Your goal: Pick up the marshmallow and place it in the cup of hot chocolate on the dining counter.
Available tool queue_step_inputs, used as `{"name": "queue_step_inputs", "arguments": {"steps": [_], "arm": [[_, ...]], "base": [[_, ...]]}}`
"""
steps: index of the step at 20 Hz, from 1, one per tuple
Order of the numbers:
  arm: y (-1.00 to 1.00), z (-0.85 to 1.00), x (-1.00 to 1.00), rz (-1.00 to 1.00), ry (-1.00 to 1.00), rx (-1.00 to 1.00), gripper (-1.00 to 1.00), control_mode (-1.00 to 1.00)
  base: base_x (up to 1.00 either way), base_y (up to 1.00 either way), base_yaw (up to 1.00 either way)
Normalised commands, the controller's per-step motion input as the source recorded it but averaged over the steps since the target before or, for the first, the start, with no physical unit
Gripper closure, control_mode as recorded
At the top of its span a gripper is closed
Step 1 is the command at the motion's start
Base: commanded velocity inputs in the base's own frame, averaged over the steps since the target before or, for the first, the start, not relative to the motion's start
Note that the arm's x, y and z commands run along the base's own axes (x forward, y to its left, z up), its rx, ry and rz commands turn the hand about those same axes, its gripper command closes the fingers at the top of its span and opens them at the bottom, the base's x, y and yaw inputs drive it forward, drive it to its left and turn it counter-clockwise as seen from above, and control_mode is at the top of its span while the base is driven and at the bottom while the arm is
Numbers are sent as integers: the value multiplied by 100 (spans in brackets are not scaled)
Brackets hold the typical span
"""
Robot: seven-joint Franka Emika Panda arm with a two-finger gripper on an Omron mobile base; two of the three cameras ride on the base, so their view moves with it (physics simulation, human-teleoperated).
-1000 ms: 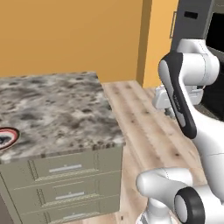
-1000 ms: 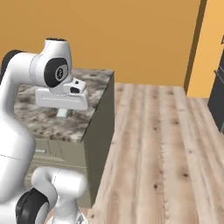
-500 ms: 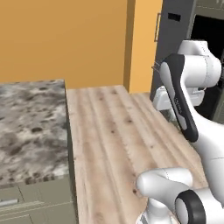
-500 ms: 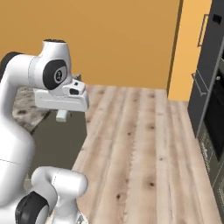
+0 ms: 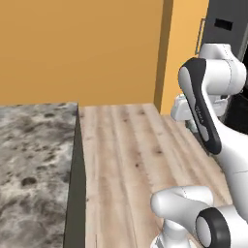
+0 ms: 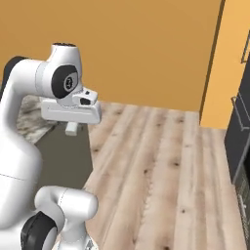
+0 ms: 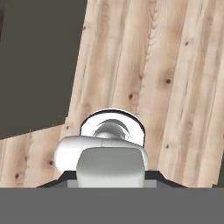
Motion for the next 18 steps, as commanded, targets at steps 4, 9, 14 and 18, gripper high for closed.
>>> {"name": "queue_step_inputs", "arguments": {"steps": [4,9,14,18], "arm": [[0,0,0,0,0,0,100,100],[0,0,0,0,0,0,100,100],[0,0,0,0,0,0,100,100],[0,0,0,0,0,0,100,100]], "base": [[100,-6,32],[100,-20,37],[100,-30,53],[73,-61,64]]}}
